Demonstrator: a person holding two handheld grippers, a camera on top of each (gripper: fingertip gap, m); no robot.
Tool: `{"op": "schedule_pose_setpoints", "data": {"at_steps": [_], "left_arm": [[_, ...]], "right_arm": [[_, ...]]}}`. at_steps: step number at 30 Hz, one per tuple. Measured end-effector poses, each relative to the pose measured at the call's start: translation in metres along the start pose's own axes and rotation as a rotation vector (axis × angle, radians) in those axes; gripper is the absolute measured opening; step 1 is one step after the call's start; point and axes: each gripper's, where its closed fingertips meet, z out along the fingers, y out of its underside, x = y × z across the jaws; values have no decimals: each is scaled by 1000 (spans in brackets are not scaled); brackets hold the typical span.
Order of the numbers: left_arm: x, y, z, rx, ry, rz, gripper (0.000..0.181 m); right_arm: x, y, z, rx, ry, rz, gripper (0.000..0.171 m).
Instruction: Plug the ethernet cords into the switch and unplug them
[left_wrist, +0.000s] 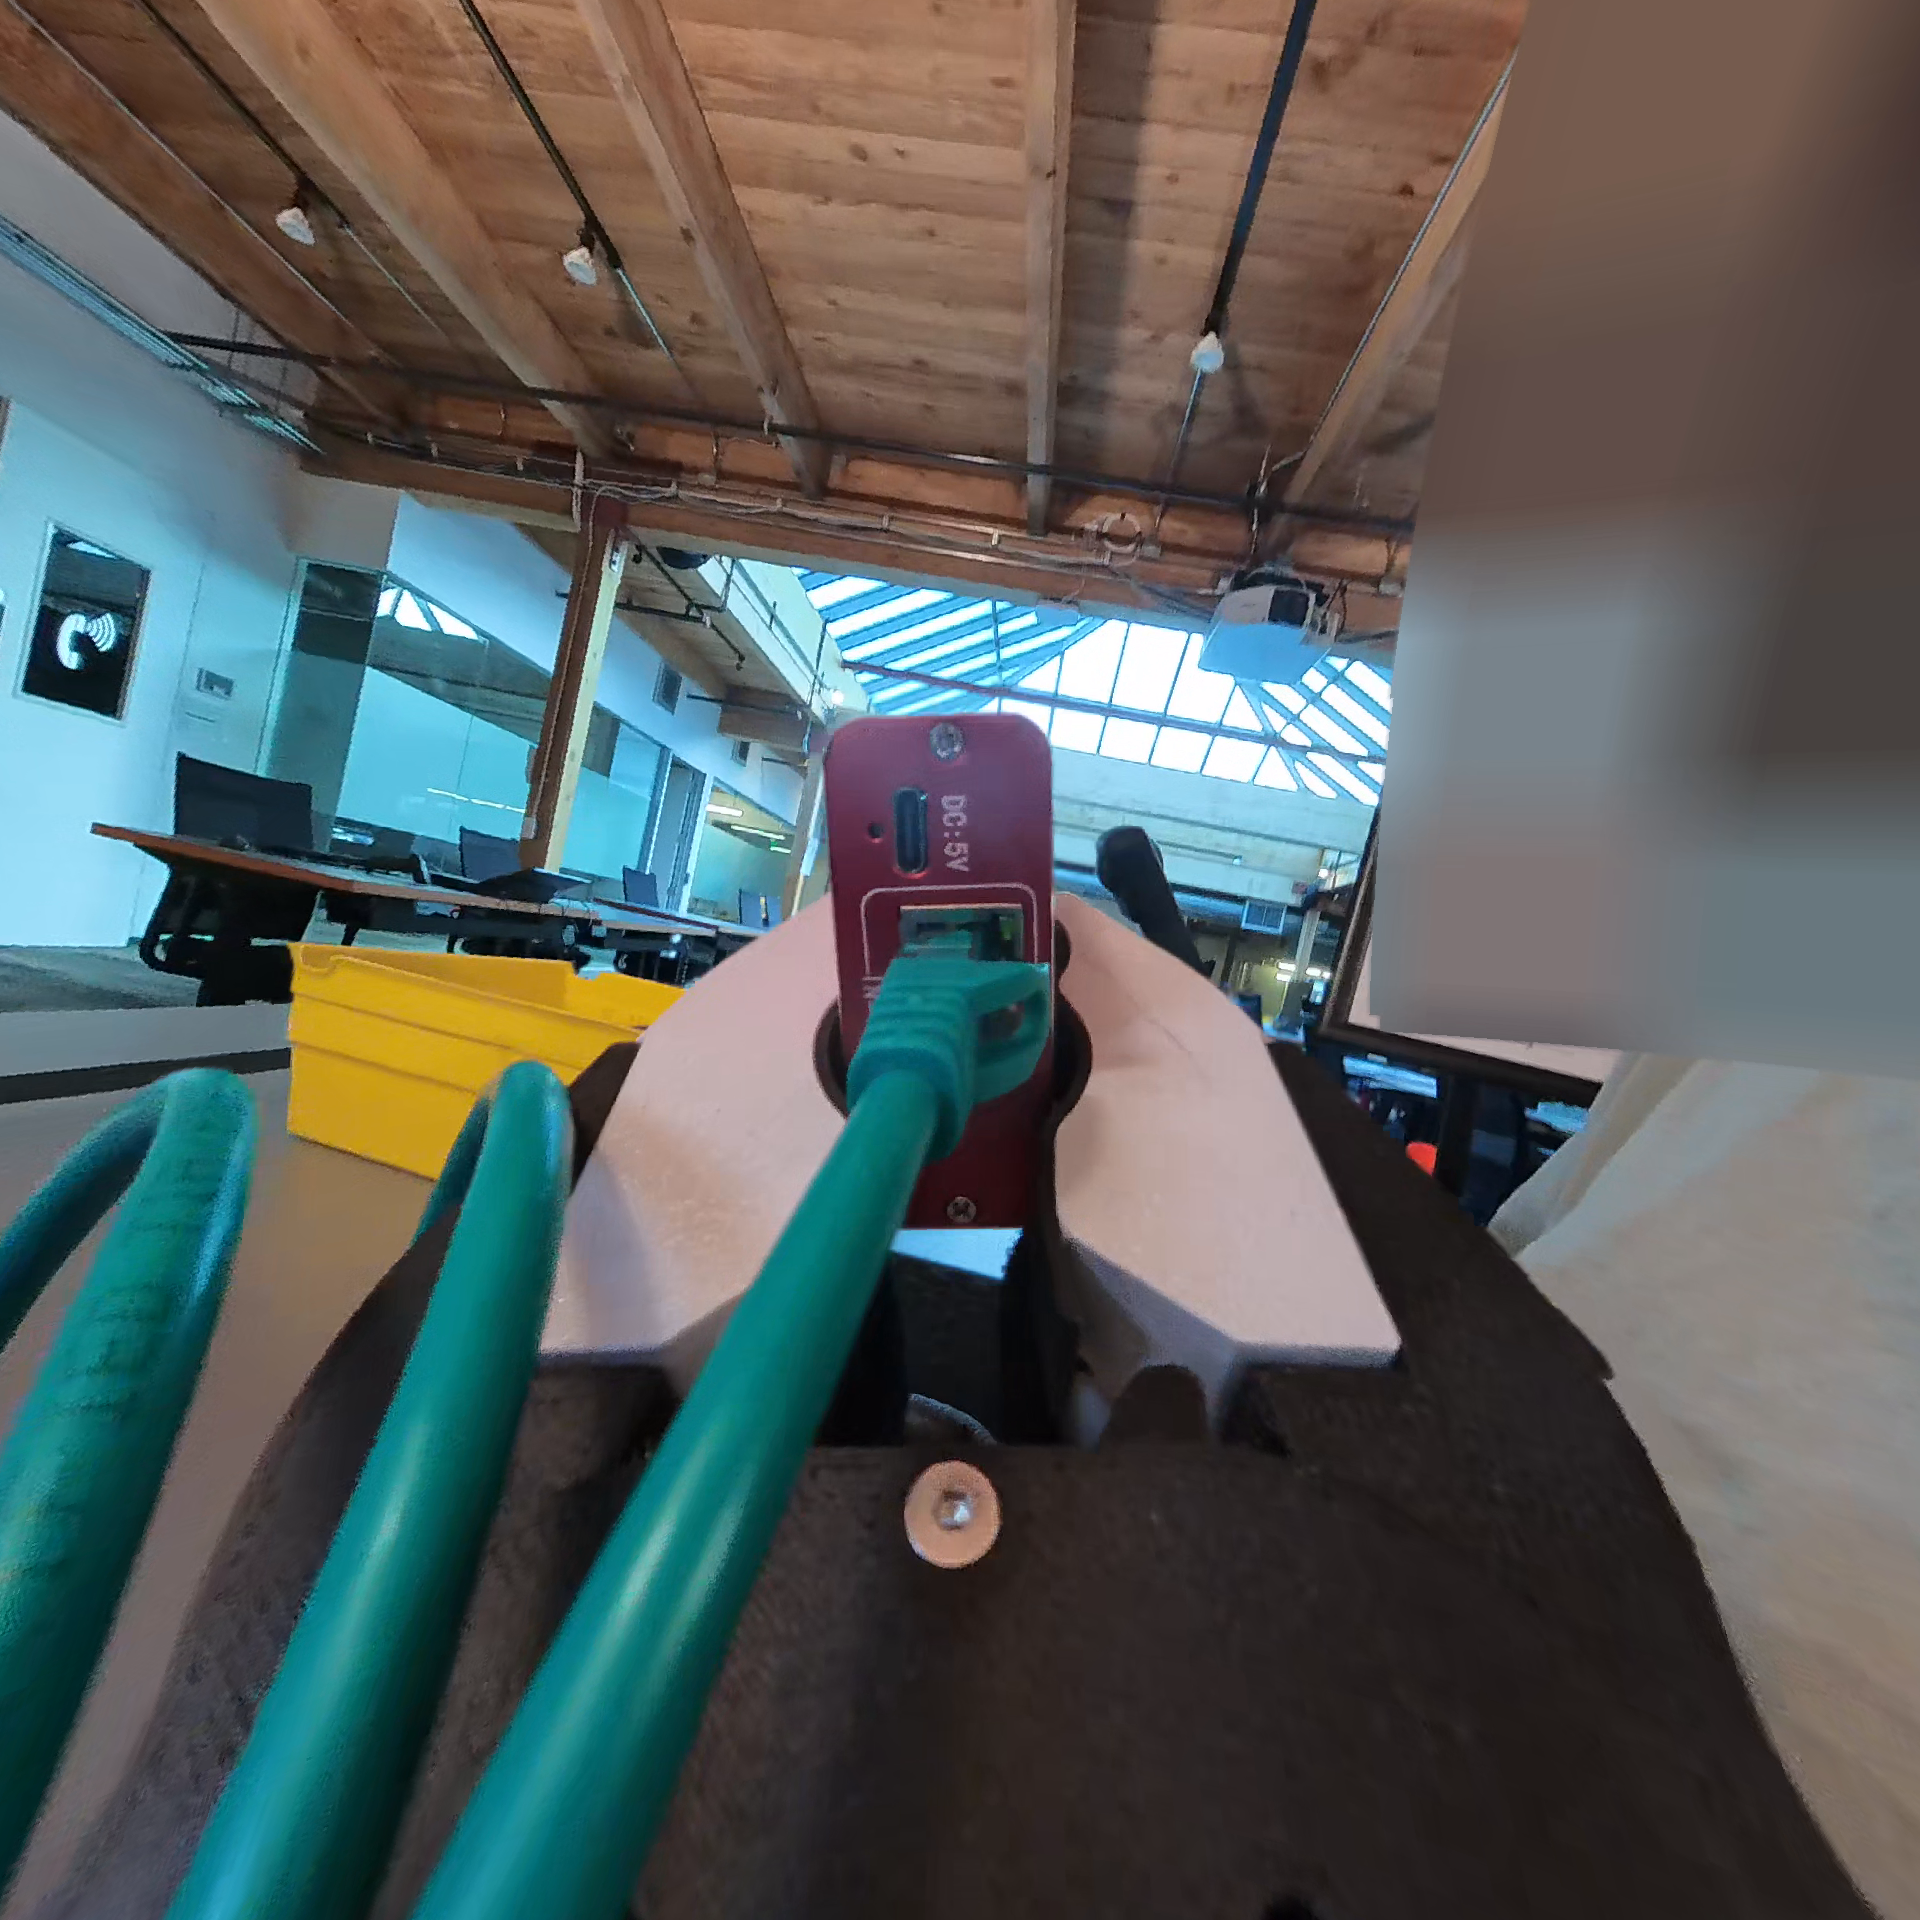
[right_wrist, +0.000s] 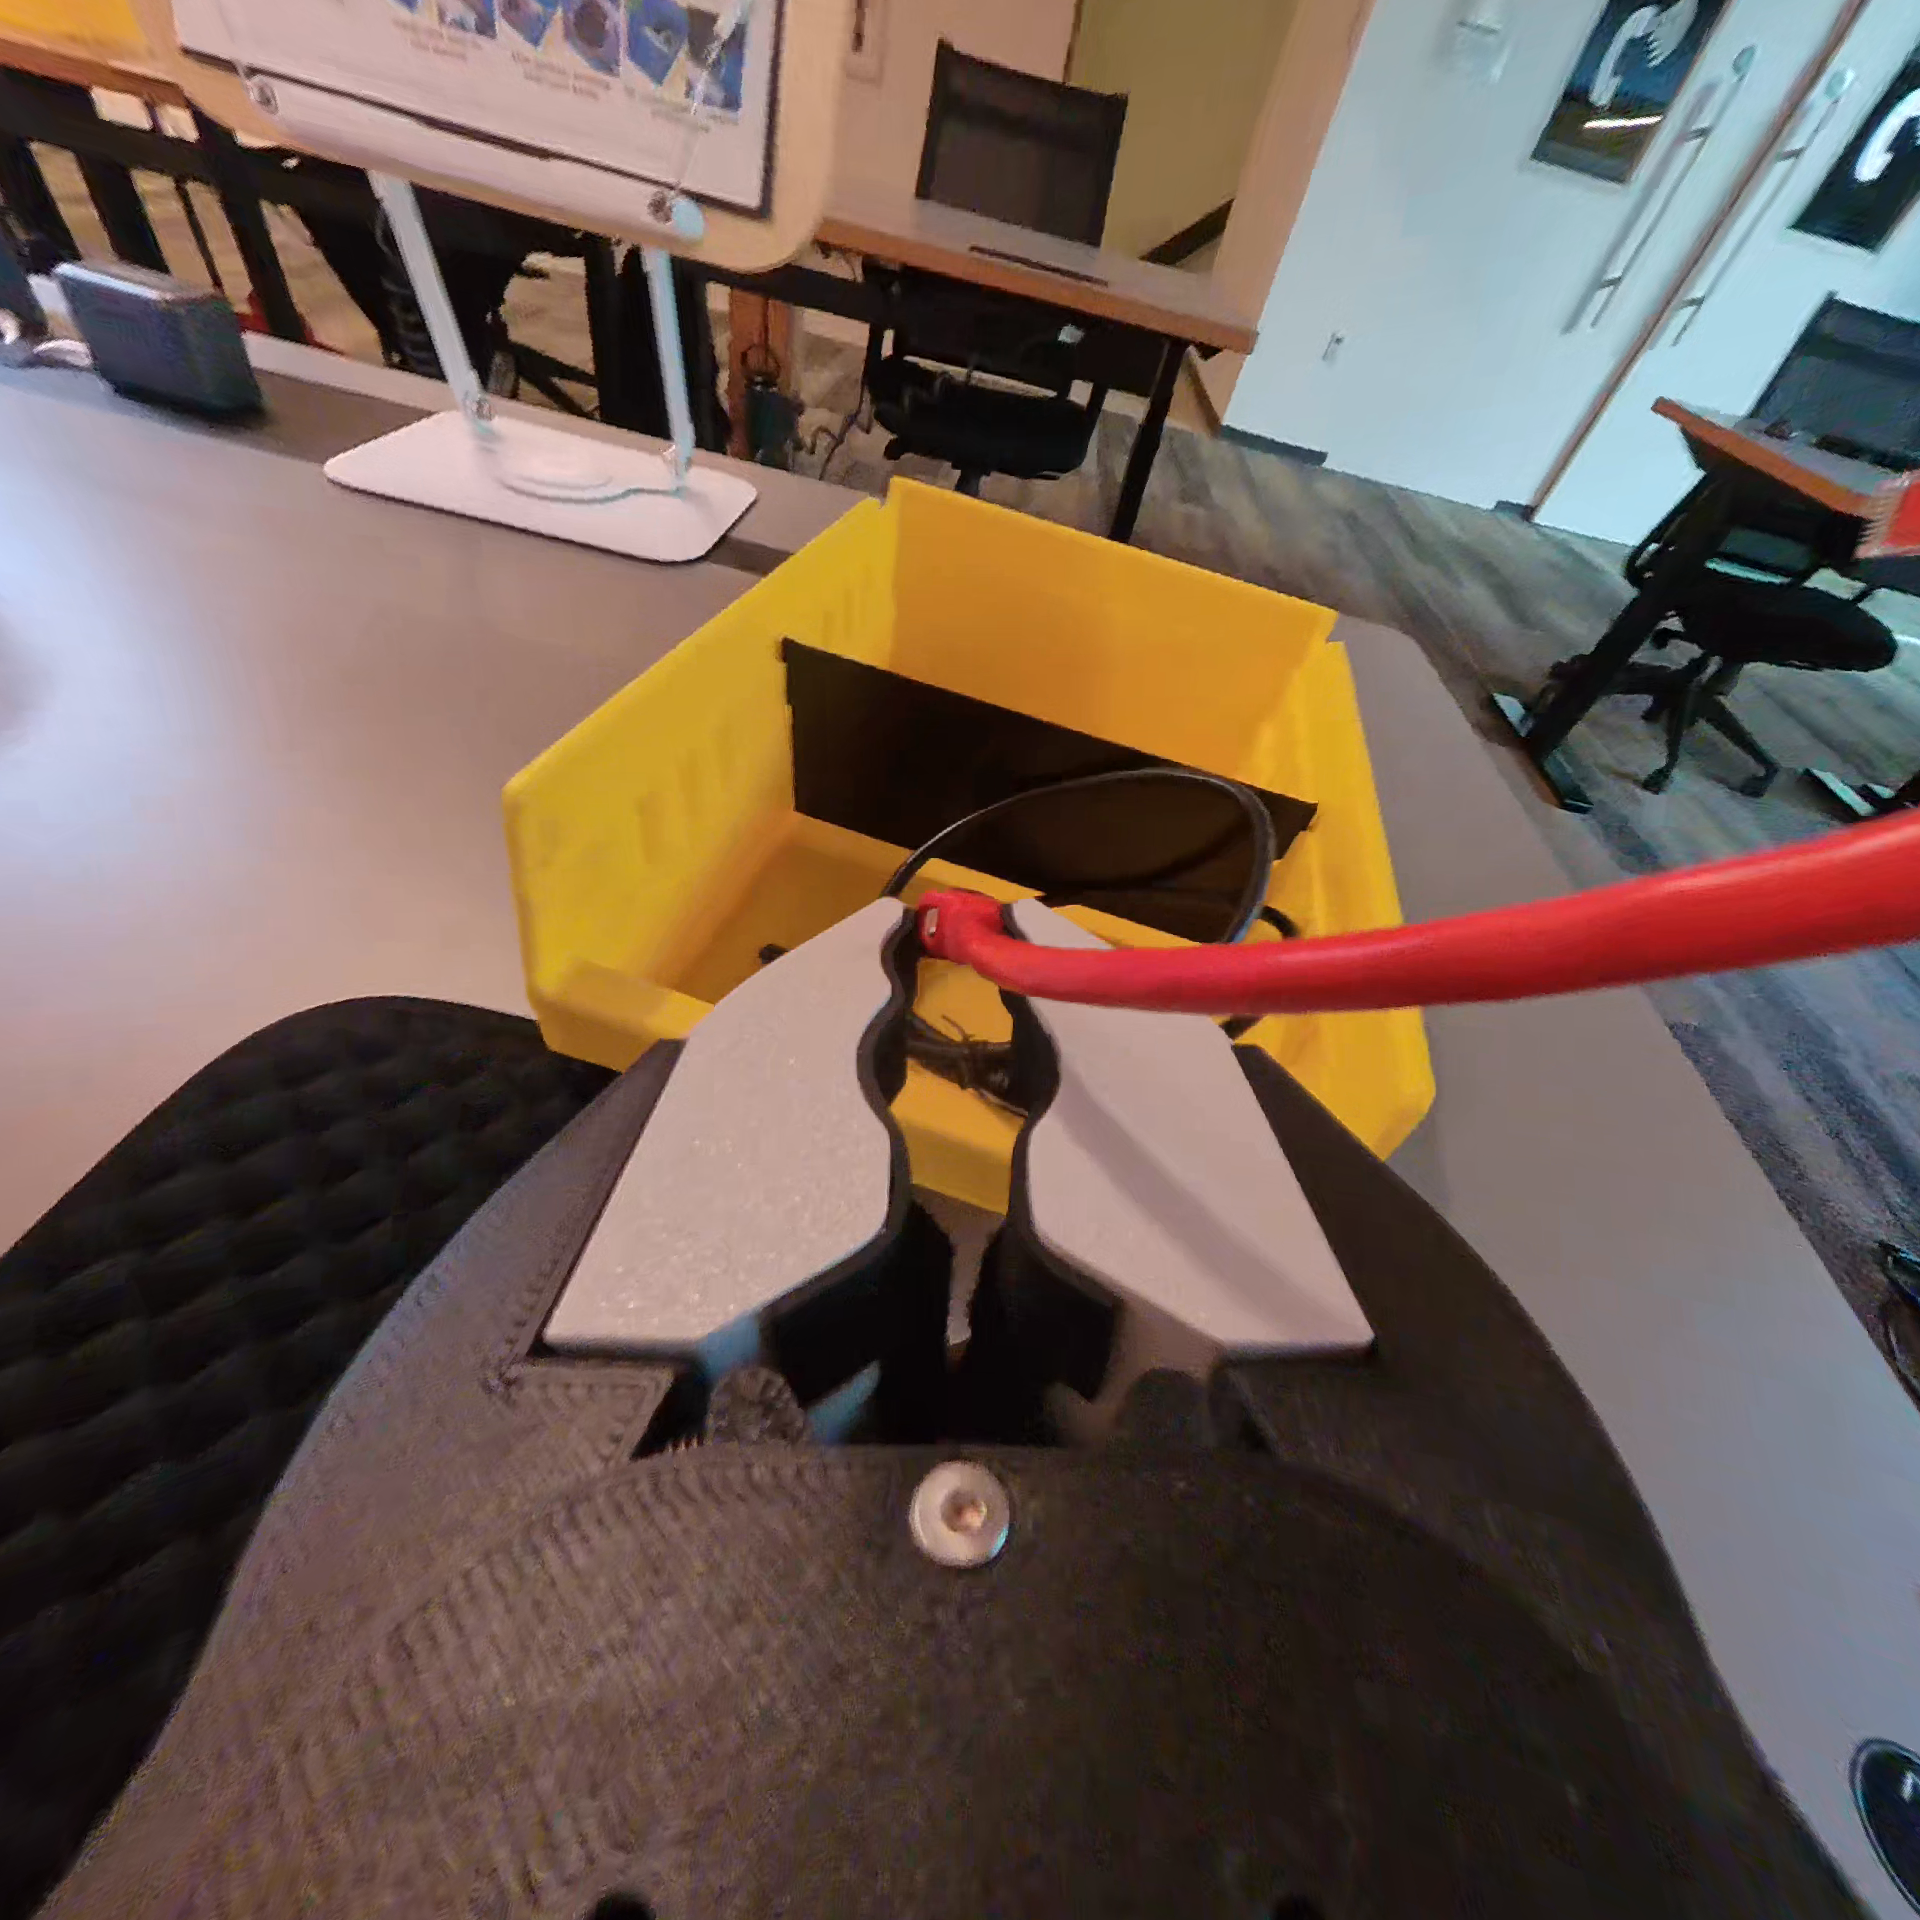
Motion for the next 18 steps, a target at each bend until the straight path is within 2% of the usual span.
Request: {"op": "schedule_pose_setpoints", "data": {"at_steps": [2,6,8,11,13,18], "left_arm": [[-3,-2,-1,14,-9,-18,29],[-3,0,0,0,-5,-26,29],[-2,2,0,-13,-5,-21,29],[-2,3,1,-15,-3,-22,29],[-1,2,0,-10,0,-23,29],[-1,3,1,-18,0,-20,30]], "right_arm": [[-15,3,0,-49,-92,-12,15],[-67,-6,-12,-37,-470,74,16],[-79,-2,-16,-83,-603,98,16],[-76,20,-16,-257,-685,41,16],[-75,26,-19,-345,-775,83,16],[-80,14,-12,-311,-921,216,18]]}}
